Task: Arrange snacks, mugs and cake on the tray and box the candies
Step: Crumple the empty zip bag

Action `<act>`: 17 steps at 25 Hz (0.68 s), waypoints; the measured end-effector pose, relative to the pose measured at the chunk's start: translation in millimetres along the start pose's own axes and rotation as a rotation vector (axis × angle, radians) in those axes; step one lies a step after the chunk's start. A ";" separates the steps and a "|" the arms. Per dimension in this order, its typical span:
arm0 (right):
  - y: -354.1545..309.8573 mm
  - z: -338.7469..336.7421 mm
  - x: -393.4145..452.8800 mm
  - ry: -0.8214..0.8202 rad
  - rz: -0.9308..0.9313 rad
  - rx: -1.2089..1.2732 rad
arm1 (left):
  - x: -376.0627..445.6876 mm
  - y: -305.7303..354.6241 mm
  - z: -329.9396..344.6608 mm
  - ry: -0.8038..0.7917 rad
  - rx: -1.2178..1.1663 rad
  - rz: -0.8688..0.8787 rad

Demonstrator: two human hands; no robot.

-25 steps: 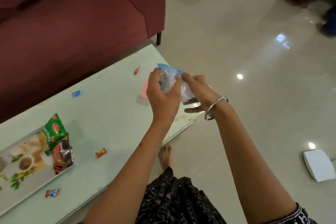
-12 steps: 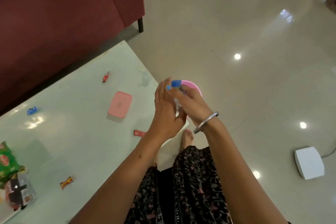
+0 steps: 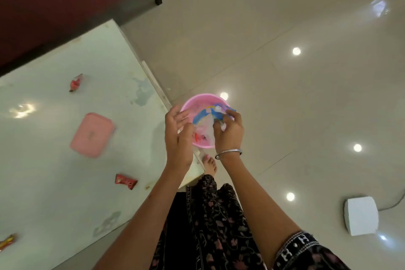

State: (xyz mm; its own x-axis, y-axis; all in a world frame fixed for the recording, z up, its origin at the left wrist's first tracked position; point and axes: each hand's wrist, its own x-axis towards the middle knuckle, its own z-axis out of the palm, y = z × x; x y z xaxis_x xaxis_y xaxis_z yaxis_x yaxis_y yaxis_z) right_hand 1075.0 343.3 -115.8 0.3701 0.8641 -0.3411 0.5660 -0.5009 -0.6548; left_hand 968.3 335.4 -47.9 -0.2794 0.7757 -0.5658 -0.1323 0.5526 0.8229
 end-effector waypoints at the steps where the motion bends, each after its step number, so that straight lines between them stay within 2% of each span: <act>1: 13.5 13.2 11.6 -0.001 -0.037 -0.015 | 5.7 -7.9 0.4 0.022 0.005 0.014; 3: 38.0 42.3 36.4 -0.105 -0.076 -0.075 | 17.3 -23.2 -1.2 0.045 0.030 0.027; 6: 64.2 71.6 64.5 -0.414 -0.005 -0.276 | 29.4 -40.4 -3.7 0.041 0.080 0.046; 8: 67.9 77.8 77.8 -0.491 -0.012 -0.386 | 36.2 -44.5 -8.4 0.061 0.119 0.074; 10: 52.4 69.7 82.6 -0.383 -0.032 -0.337 | 42.1 -39.5 -13.4 0.085 0.136 0.105; 13: -4.0 44.2 75.4 -0.208 -0.065 -0.138 | 44.0 -15.4 -25.4 0.144 0.144 0.159; 17: -98.8 8.1 47.6 -0.163 -0.148 0.102 | 33.3 35.6 -47.7 0.247 0.118 0.162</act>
State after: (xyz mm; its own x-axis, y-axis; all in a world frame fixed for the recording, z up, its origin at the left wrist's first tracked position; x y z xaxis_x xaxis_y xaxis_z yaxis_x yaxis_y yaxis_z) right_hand 1030.7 434.3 -72.8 0.1605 0.9284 -0.3352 0.5248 -0.3678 -0.7676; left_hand 908.9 366.4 -35.0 -0.5122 0.7673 -0.3859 0.0406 0.4704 0.8815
